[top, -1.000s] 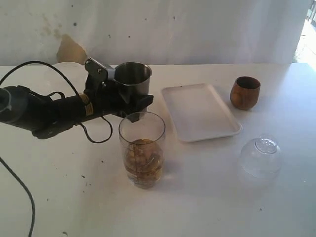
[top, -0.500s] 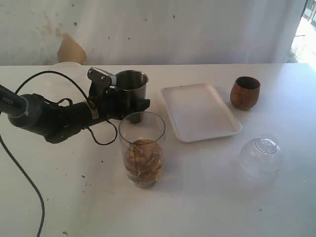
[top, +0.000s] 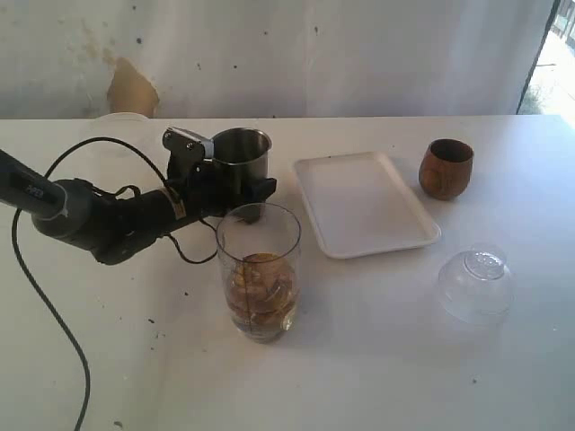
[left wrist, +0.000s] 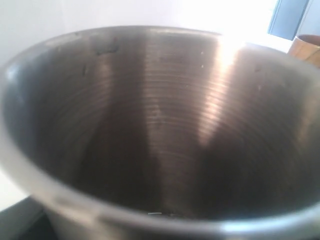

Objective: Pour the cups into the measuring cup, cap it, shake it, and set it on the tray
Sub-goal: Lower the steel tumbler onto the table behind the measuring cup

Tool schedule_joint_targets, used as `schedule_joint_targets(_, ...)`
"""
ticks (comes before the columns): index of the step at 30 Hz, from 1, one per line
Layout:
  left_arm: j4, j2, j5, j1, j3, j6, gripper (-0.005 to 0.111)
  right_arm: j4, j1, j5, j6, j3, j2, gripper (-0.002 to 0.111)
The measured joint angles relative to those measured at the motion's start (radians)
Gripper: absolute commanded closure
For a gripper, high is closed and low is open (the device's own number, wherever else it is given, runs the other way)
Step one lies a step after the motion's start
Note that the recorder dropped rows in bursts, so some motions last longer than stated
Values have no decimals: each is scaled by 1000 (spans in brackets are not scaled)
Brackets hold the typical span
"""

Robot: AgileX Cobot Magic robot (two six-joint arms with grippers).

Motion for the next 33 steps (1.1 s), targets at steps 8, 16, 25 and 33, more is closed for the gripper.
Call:
schedule_joint_targets(8,28,0,110,0,-54,7,107,0,0,0,0,0,0,108)
schedule_joint_targets(16,33,0,102,0,-56,2,107,0,0,0,0,0,0,108)
schedule_joint_targets(25,26,2,94,0,-56,1,72,0,0,0,0,0,0,108)
schedule_joint_targets(33,-9,2,81,0,-56,5,13,0,0,0,0,0,0,108)
